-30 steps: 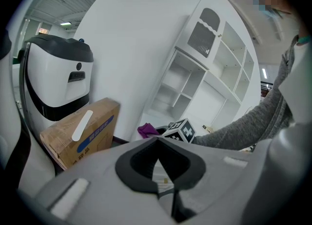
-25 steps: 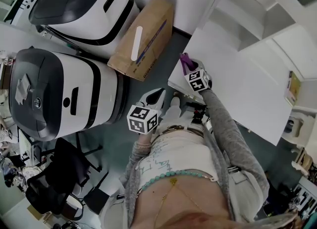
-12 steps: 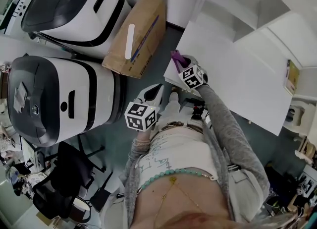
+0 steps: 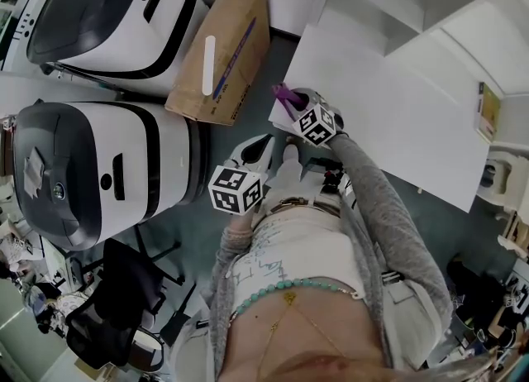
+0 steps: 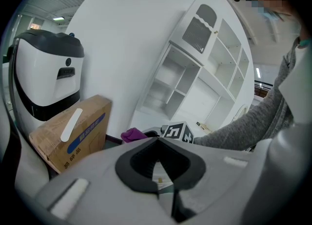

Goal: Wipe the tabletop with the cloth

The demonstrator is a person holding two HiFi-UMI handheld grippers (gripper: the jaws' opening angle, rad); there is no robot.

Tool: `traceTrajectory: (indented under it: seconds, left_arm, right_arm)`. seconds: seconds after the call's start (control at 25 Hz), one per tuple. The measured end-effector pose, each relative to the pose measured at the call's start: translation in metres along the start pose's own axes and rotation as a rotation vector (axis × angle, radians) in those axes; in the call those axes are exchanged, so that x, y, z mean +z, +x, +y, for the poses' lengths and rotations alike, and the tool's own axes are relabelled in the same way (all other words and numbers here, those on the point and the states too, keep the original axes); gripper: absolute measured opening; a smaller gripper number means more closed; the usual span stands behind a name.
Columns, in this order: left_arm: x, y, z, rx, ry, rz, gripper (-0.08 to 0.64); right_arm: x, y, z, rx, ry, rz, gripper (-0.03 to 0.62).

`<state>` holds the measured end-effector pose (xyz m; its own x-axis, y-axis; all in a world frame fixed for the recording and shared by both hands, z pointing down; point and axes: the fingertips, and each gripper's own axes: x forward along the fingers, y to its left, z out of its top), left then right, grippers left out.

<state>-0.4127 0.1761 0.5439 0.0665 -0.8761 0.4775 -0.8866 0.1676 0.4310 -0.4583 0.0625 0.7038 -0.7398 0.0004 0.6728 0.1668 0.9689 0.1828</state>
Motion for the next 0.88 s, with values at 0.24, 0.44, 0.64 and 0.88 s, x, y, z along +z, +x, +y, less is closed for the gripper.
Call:
traceTrajectory:
  seconds: [0.24,0.44,0.64,0.88]
  left_arm:
    - [-0.001,0.005,-0.001,-0.012,0.004,0.006,0.0]
    - [-0.002,0.01,-0.004,-0.025,0.015,0.02,0.0]
    - [-0.003,0.019,-0.013,-0.034,0.021,0.031,0.0]
    - [-0.004,0.032,-0.03,-0.059,0.036,0.058,0.0]
  right_arm:
    - [0.001,-0.002,0.019,0.06,-0.054,-0.019,0.078]
    - [0.003,-0.004,0.03,0.088,-0.09,-0.039,0.08]
    - [0.002,-0.013,0.046,0.137,-0.144,-0.065,0.08]
    - [-0.002,-0.019,0.053,0.167,-0.175,-0.08,0.084]
